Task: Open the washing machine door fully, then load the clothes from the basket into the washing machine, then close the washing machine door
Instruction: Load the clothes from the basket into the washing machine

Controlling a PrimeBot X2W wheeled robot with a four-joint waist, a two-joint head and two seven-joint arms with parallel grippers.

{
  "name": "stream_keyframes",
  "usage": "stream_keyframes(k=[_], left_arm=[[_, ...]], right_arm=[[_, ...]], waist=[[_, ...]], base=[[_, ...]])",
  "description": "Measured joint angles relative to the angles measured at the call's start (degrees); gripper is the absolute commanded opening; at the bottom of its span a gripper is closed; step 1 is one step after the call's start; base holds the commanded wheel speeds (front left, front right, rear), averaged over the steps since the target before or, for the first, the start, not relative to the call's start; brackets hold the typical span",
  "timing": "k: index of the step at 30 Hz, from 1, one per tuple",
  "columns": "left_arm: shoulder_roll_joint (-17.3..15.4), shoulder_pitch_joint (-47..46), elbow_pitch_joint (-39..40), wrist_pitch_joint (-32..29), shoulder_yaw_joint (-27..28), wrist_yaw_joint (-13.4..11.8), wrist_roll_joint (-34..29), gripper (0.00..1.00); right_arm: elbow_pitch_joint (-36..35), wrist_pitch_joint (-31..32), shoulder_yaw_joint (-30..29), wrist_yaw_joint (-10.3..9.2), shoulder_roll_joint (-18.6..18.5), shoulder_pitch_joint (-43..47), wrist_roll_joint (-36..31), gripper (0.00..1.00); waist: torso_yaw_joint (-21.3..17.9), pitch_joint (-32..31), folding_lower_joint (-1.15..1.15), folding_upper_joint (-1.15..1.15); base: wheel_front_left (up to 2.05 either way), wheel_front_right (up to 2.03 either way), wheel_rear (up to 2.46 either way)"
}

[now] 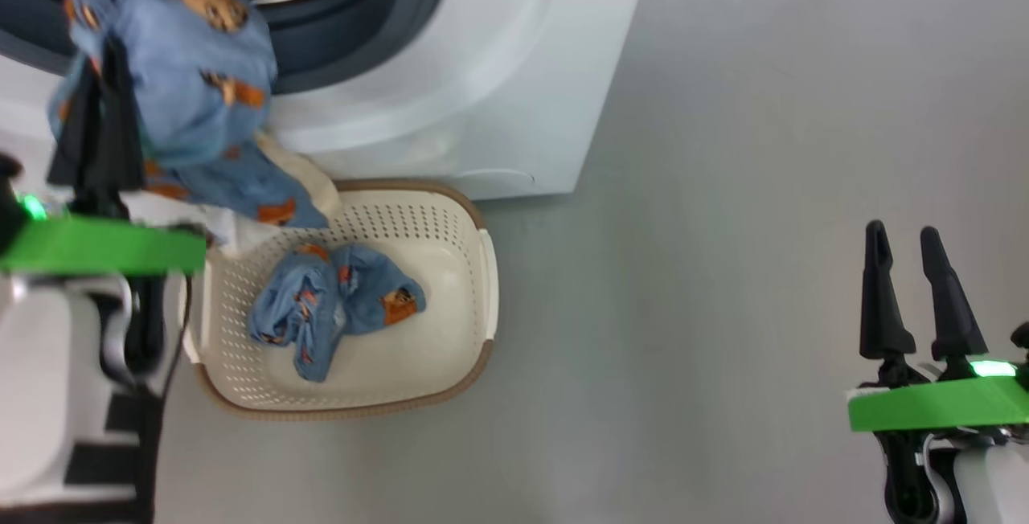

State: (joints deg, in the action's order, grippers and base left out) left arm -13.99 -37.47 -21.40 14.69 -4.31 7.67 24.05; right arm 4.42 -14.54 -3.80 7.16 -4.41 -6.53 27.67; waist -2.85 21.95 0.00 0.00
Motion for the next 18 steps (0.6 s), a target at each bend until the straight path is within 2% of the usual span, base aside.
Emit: stream_keyframes(k=[11, 18], left_arm=[[-1.75, -19.87, -18.53, 0.01, -2.33, 0.00, -0.01, 0.00], [-3.08, -27.30, -29.50, 0.00, -3.15, 0.00, -2.14, 0.00]], right_arm=[[-0.04, 0.00, 1.88, 0.00, 0.98, -4.23, 0.00, 1.00], [-0.09, 0.00, 2.75, 0.00, 1.33, -5.56, 0.01, 1.00]], waist=[[-3.23, 6.43, 0.00, 0.00], [-5.36, 8.93, 0.00, 0.00]], base=[[0.00, 0.00, 0.00], [0.00, 0.00, 0.00]])
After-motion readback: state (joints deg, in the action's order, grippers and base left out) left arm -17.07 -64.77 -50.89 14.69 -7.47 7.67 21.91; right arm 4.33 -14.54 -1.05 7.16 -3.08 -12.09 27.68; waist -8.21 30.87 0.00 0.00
